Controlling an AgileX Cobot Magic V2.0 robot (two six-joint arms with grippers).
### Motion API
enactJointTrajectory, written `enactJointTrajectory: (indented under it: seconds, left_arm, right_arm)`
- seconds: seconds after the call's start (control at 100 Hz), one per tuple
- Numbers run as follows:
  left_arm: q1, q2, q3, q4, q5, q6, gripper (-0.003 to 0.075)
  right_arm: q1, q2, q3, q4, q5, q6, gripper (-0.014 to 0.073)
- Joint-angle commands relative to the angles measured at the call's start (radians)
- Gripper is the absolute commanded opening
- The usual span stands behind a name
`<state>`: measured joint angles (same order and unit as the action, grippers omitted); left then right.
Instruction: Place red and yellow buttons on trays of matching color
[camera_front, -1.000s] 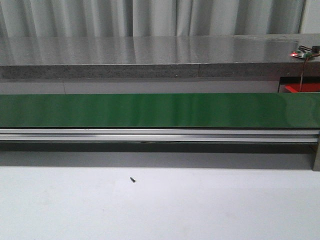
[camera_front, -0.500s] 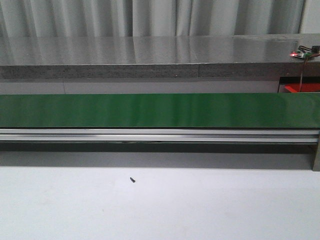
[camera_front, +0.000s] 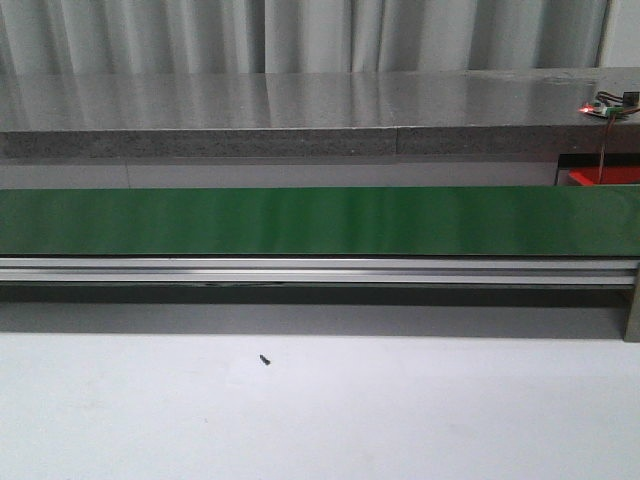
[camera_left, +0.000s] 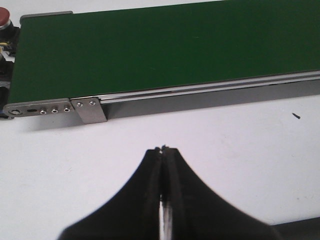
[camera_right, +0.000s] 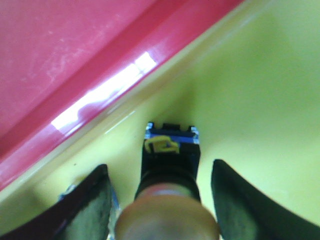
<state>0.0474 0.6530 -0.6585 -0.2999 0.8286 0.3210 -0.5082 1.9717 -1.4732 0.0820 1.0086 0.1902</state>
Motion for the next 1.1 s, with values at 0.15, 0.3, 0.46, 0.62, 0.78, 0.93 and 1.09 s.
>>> enactJointTrajectory:
  seconds: [0.15,0.3,0.46,0.62,0.78,0.93,1.09]
  left_arm:
    - [-0.006,0.0,-0.026,-0.027,-0.058,0.0,-0.002]
    - [-0.006,0.0,-0.026,-0.027,-0.058,0.0,-0.002]
    - [-0.006,0.0,-0.026,-0.027,-0.058,0.0,-0.002]
    - [-0.006,0.0,-0.026,-0.027,-0.058,0.0,-0.002]
    - [-0.006,0.0,-0.026,-0.027,-0.058,0.0,-0.002]
    - [-0.006,0.0,-0.026,-0.027,-0.058,0.0,-0.002]
    - [-0.006,0.0,-0.026,-0.027,-0.058,0.0,-0.002]
  right_arm:
    - [-0.005,-0.147,-0.022,-0.016,0.014,-0.006,0.0446]
    - [-0.005,-0.226,-0.022,-0.026,0.036,-0.006,0.0446]
    - [0.015,-0.315,-0.022,-0.026,0.064,-0.008,0.0416]
    - [0.082,-0.379,-0.014,-0.026,0.065,-0.017,0.0201]
    - [0.191,-0.445,0.055,-0.028,0.041,-0.04,-0.0001]
    - [0.311,-0.517,0.127,-0.029,-0.021,-0.064,-0.0067]
    - [0.394,-0.583,0.152,-0.03,-0.035,-0.095,-0.0067]
